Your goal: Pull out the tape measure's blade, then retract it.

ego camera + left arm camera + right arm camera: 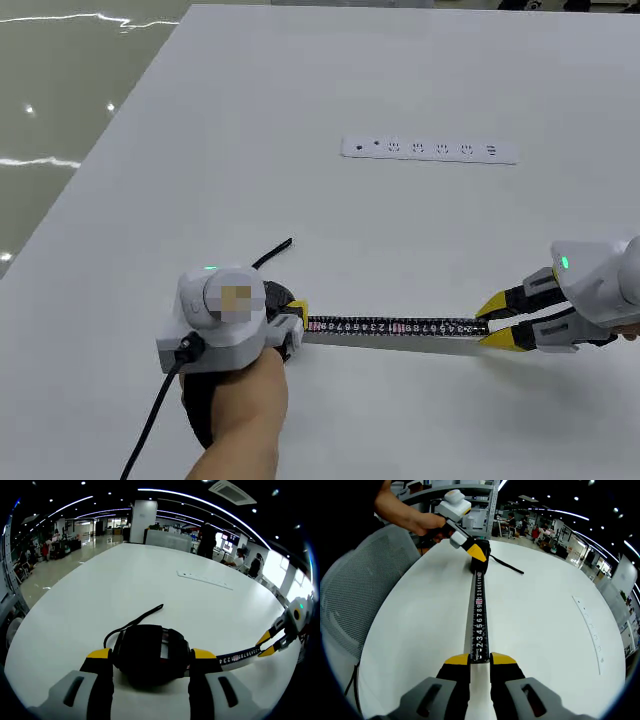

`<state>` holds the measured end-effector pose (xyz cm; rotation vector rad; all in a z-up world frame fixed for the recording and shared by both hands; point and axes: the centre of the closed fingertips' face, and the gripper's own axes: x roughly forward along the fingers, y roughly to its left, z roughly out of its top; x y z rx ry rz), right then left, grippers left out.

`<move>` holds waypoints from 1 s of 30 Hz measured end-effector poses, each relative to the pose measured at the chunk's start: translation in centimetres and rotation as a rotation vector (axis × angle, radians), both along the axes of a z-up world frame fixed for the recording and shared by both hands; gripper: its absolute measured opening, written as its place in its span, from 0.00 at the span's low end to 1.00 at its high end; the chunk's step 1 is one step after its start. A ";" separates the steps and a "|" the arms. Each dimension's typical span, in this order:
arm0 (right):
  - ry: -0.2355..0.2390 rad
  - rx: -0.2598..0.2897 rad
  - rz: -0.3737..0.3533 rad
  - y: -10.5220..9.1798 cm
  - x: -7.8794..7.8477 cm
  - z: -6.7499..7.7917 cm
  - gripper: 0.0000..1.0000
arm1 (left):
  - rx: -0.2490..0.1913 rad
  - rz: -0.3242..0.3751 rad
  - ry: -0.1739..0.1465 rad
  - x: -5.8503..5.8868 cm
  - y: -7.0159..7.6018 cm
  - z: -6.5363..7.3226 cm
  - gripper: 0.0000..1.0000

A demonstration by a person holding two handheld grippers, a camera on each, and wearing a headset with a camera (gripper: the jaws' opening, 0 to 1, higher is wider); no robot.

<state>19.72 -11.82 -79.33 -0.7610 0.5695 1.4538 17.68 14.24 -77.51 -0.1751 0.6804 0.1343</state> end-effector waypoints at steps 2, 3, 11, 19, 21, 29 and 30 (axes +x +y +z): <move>-0.002 0.001 0.001 0.1 0.0 0.1 0.14 | -0.002 0.001 0.000 0.0 0.0 0.0 0.56; -0.002 0.002 0.001 0.2 0.0 0.1 0.14 | -0.003 0.001 0.000 -0.1 -0.1 0.0 0.56; -0.002 0.003 0.005 0.4 -0.1 0.3 0.14 | -0.008 0.001 0.002 -0.1 -0.1 0.1 0.56; -0.003 0.007 0.007 0.5 0.0 0.4 0.14 | -0.011 0.004 0.001 -0.4 -0.3 0.4 0.56; -0.001 0.007 0.008 0.6 0.1 0.2 0.14 | -0.012 0.004 0.001 -0.2 -0.1 0.2 0.56; -0.004 0.007 0.013 0.8 0.0 0.3 0.14 | -0.017 0.003 0.002 0.0 0.1 0.0 0.56; -0.005 0.007 0.014 0.9 0.0 0.4 0.14 | -0.017 0.004 0.003 0.0 0.1 0.0 0.56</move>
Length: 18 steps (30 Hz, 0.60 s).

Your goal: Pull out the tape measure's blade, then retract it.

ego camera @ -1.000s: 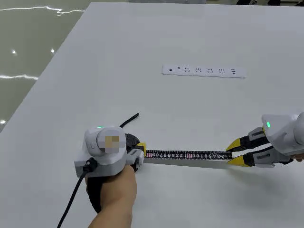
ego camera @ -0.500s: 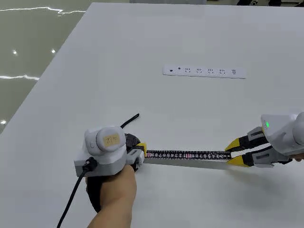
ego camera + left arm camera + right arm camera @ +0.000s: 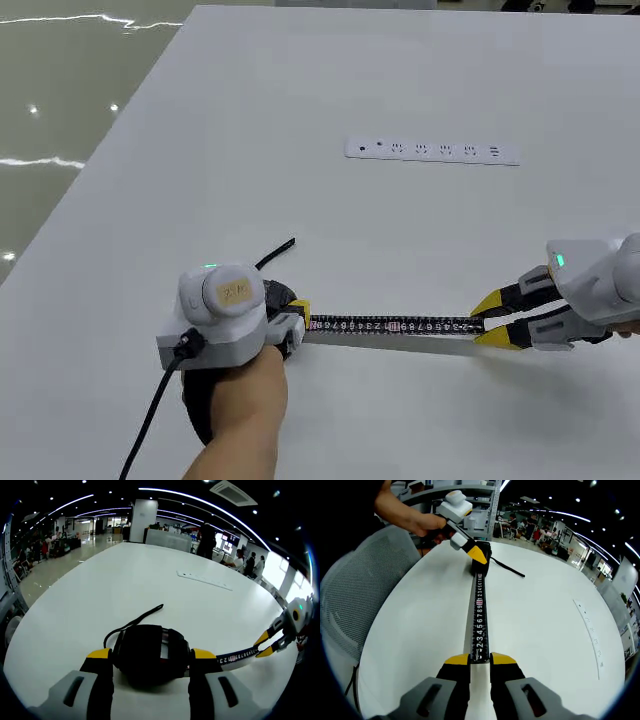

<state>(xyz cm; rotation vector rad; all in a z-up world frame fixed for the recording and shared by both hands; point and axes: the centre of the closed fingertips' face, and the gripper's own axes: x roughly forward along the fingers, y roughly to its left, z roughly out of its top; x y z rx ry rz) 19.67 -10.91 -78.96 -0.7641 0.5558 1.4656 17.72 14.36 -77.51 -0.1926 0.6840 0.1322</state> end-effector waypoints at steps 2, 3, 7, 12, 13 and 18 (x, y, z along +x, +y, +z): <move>0.001 0.003 0.000 0.1 -0.1 0.1 0.14 | -0.001 -0.001 0.001 0.0 0.0 0.0 0.56; 0.001 0.002 0.000 0.2 -0.1 0.1 0.14 | -0.002 -0.001 0.001 0.0 0.0 0.0 0.56; 0.001 0.004 0.002 0.2 0.0 0.0 0.13 | -0.005 -0.001 0.003 -0.1 -0.1 0.0 0.56; 0.001 0.005 0.003 0.4 -0.1 0.1 0.14 | -0.007 0.001 0.002 -0.3 -0.3 0.2 0.56; 0.001 0.005 0.003 0.4 -0.1 0.1 0.14 | -0.008 0.001 0.002 -0.3 -0.3 0.2 0.56; 0.001 0.005 0.004 0.6 -0.2 0.1 0.14 | -0.005 -0.001 0.003 -0.4 -0.4 0.3 0.56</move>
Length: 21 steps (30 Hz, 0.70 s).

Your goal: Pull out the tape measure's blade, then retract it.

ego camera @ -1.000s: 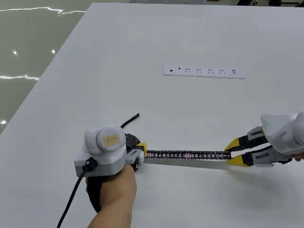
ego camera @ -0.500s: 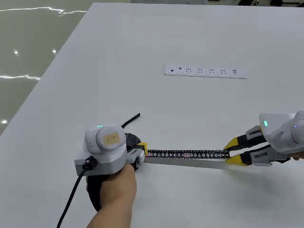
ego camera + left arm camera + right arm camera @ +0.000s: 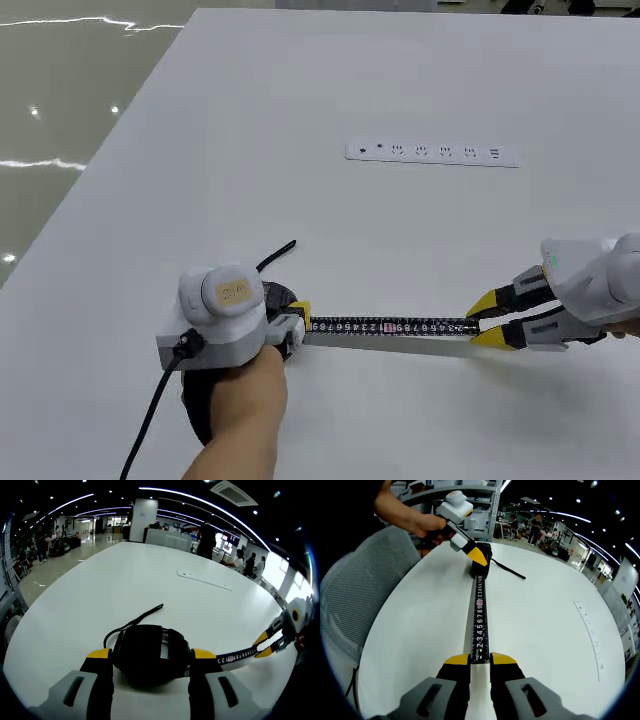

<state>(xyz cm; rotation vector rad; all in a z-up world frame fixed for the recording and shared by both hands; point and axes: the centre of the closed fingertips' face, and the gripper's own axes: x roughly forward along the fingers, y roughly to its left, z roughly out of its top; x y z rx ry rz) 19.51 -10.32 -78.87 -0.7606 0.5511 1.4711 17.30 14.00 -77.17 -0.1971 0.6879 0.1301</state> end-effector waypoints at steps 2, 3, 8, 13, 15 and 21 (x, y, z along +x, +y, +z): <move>0.001 0.001 0.000 0.1 0.0 0.0 0.14 | 0.000 -0.001 0.002 0.1 0.1 -0.1 0.56; 0.001 0.001 0.002 0.1 0.0 0.0 0.14 | -0.001 0.000 0.002 0.0 0.1 -0.1 0.56; 0.001 0.002 0.004 0.3 0.0 0.0 0.14 | -0.002 -0.001 0.004 0.3 0.3 -0.3 0.56; 0.000 0.003 0.005 0.5 0.0 0.1 0.14 | -0.003 -0.001 0.004 0.0 0.0 0.1 0.56; 0.001 0.003 0.005 0.6 -0.1 0.3 0.14 | -0.004 -0.001 0.004 0.1 0.1 0.0 0.56; 0.003 0.005 0.004 0.7 0.0 0.0 0.14 | -0.005 -0.002 0.005 0.2 0.2 -0.1 0.56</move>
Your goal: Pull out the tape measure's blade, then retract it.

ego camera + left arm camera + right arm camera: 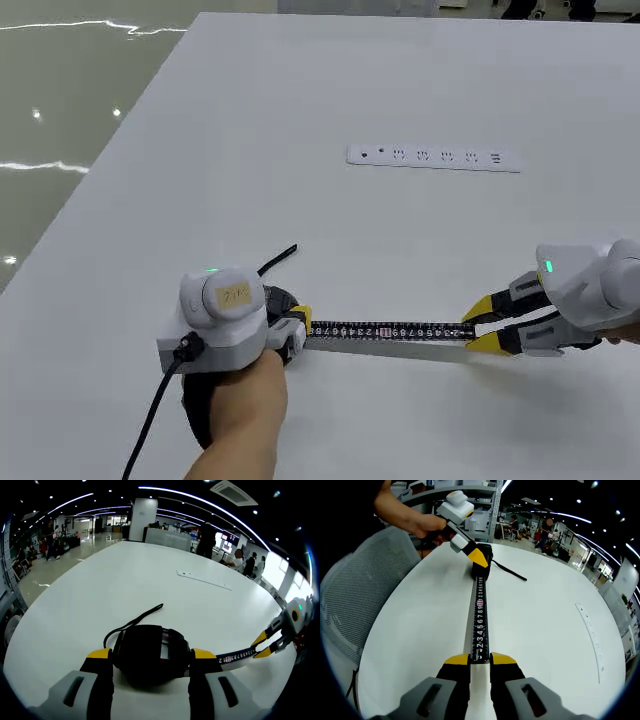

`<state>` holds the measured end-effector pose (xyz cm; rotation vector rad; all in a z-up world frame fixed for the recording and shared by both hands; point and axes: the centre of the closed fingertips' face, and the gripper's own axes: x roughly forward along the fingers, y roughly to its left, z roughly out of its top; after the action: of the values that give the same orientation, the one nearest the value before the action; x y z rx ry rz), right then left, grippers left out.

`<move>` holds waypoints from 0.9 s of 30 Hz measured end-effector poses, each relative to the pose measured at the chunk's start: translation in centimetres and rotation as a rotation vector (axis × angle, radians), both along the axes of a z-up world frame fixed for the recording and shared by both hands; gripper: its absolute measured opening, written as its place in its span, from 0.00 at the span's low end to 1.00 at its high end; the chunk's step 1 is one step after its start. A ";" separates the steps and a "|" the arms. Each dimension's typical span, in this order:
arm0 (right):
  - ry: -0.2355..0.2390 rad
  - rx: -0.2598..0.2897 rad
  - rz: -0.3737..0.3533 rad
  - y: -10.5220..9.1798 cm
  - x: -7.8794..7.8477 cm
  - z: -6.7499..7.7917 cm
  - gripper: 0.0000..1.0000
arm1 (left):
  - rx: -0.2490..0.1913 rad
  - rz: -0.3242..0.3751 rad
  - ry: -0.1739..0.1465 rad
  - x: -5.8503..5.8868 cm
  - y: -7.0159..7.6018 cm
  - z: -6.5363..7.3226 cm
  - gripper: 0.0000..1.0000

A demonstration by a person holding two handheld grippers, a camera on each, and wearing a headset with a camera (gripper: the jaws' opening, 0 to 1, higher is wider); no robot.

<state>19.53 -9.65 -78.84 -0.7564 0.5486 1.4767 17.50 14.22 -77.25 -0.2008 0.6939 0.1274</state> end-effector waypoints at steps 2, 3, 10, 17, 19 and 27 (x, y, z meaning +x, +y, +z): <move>0.000 0.001 0.000 0.0 0.1 -0.1 0.14 | 0.001 -0.001 0.000 0.0 0.0 0.0 0.56; 0.000 0.001 0.000 0.1 0.1 -0.1 0.14 | 0.001 -0.001 0.001 0.0 0.0 0.0 0.56; -0.002 0.002 0.003 0.3 0.2 0.0 0.14 | -0.004 0.002 0.000 0.2 0.2 -0.1 0.56; -0.003 0.004 0.006 0.5 0.1 0.0 0.14 | -0.006 0.002 -0.001 0.0 0.0 0.1 0.56; -0.003 0.004 0.006 0.7 0.0 0.1 0.14 | -0.008 0.003 -0.001 0.0 0.1 0.0 0.56; -0.005 0.008 0.009 0.9 0.1 0.1 0.13 | -0.012 0.005 -0.002 0.1 0.1 -0.1 0.56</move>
<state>19.63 -8.71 -78.72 -0.7568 0.5353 1.4837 17.59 14.36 -77.30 -0.2137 0.6919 0.1276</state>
